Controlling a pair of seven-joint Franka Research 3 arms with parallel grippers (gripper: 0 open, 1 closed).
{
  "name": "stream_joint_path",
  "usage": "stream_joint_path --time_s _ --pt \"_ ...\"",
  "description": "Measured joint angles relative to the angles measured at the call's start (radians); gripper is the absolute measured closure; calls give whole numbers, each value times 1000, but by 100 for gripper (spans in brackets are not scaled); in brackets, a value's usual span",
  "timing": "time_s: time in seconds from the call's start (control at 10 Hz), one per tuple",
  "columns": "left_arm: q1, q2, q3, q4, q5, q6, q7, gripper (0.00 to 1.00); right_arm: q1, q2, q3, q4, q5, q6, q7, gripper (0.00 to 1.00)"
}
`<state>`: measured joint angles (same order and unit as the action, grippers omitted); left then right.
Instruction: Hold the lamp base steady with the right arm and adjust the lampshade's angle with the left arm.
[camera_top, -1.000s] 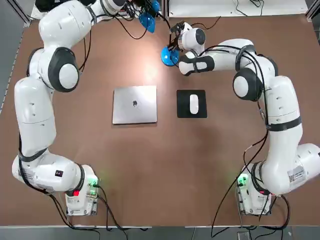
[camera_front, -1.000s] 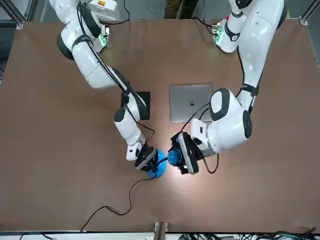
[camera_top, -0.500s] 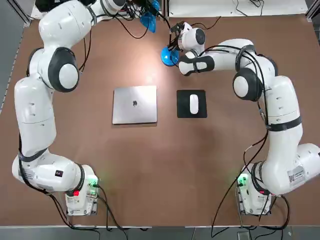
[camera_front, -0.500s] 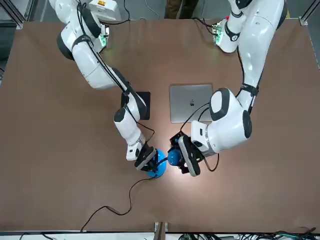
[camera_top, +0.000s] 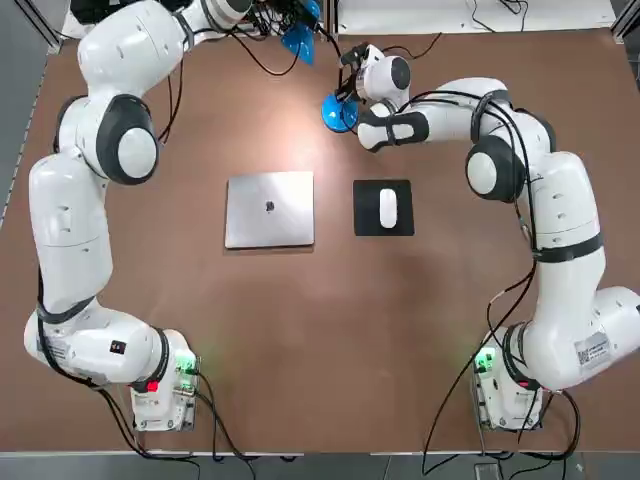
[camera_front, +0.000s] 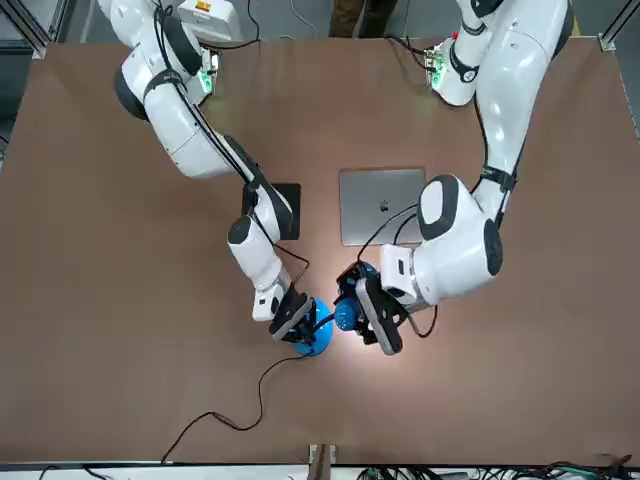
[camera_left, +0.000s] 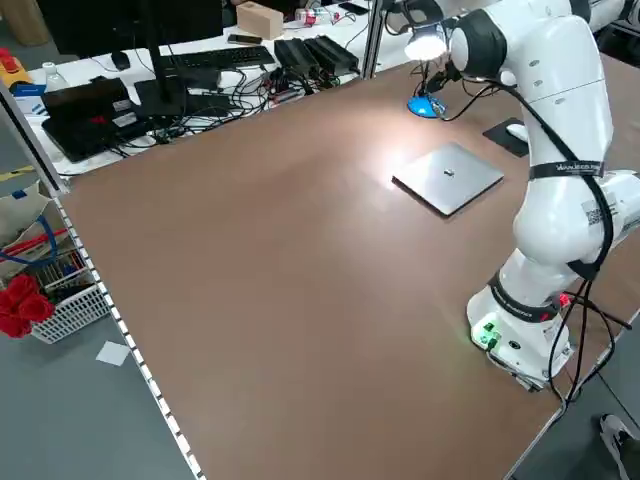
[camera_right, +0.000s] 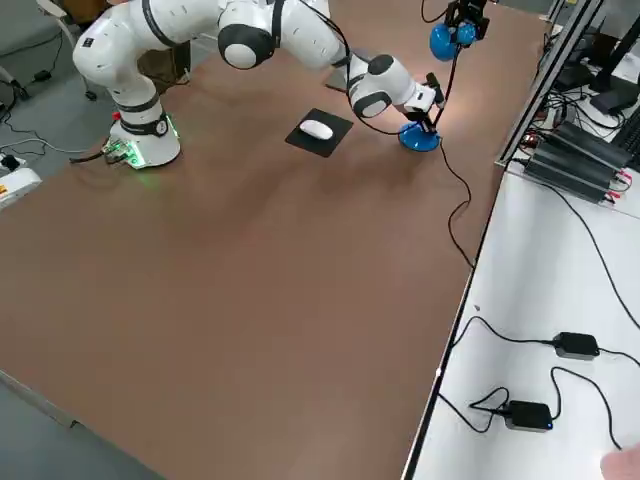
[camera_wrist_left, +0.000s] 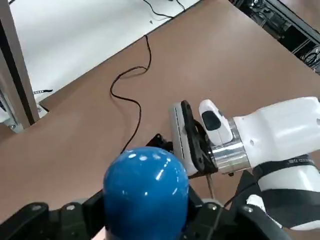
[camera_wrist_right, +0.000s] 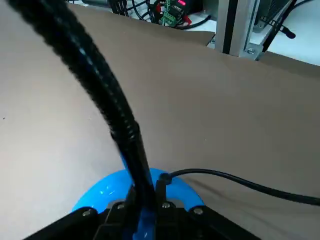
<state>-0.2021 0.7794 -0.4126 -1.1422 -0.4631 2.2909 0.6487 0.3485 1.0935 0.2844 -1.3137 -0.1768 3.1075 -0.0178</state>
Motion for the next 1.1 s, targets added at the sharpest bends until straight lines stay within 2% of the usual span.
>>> stream_joint_path --time_s 1.1 --pt "-2 -14 0 -14 0 -7 -254 47 1 0 -1 0 -6 2 0 85"
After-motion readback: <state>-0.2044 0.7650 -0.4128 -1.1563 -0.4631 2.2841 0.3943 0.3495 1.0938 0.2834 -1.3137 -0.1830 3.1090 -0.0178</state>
